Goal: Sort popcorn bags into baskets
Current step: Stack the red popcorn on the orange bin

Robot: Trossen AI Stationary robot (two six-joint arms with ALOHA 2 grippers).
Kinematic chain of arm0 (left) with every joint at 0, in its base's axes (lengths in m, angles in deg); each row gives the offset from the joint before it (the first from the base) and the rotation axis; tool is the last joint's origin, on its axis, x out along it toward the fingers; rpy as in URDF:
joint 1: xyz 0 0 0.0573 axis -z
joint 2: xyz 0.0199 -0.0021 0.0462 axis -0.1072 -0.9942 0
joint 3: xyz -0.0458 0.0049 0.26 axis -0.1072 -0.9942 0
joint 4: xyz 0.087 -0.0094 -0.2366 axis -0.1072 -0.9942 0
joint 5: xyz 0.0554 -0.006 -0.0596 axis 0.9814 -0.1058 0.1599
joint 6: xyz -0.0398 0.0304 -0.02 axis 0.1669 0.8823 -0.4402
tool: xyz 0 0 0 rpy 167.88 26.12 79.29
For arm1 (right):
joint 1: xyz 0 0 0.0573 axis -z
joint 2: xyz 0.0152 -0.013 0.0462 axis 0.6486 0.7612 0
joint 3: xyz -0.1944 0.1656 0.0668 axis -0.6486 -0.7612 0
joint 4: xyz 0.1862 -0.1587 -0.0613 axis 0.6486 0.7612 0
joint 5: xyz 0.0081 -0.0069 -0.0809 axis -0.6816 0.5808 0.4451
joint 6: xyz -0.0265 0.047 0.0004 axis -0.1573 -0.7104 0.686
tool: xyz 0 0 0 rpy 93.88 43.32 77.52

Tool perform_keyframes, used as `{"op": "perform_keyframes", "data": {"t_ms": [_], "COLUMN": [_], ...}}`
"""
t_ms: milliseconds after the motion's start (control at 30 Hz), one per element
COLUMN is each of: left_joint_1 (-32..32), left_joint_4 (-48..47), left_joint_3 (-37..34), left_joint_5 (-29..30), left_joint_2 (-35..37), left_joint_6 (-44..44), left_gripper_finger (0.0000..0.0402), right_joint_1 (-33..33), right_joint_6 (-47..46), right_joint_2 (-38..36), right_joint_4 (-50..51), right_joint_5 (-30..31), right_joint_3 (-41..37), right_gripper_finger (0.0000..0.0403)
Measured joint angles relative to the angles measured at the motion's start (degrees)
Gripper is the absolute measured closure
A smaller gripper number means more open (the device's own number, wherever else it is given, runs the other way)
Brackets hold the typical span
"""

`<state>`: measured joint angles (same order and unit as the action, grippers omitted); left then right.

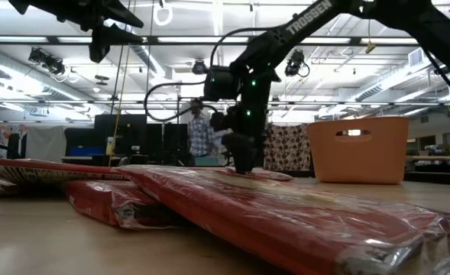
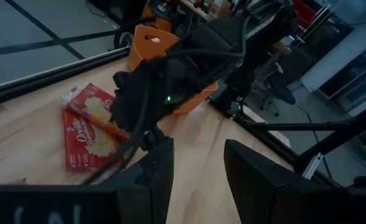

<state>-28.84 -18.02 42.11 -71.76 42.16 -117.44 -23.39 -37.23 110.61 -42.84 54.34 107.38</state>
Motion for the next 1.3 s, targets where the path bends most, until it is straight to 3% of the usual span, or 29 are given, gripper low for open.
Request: {"op": "perform_keyframes", "data": {"t_ms": [167, 633, 1300], "left_joint_1": [0.03, 0.06, 0.06], "left_joint_4": [-0.17, -0.95, -0.95], "left_joint_3": [0.0, 0.0, 0.0], "left_joint_5": [-0.01, -0.06, -0.03], "left_joint_2": [-0.02, -0.02, -0.02], "left_joint_6": [0.0, 0.0, 0.03], "left_gripper_finger": [0.0255, 0.0255, 0.0255], "right_joint_1": [-0.21, -0.54, 0.92], "right_joint_6": [1.36, 5.79, 6.07], "right_joint_2": [0.62, -0.46, -13.38], "right_joint_4": [1.27, 4.12, 8.24], "right_joint_5": [-0.22, -0.34, 5.71], "right_joint_3": [0.02, -0.35, -0.28], "right_gripper_finger": [0.0157, 0.0387, 0.0399]}}
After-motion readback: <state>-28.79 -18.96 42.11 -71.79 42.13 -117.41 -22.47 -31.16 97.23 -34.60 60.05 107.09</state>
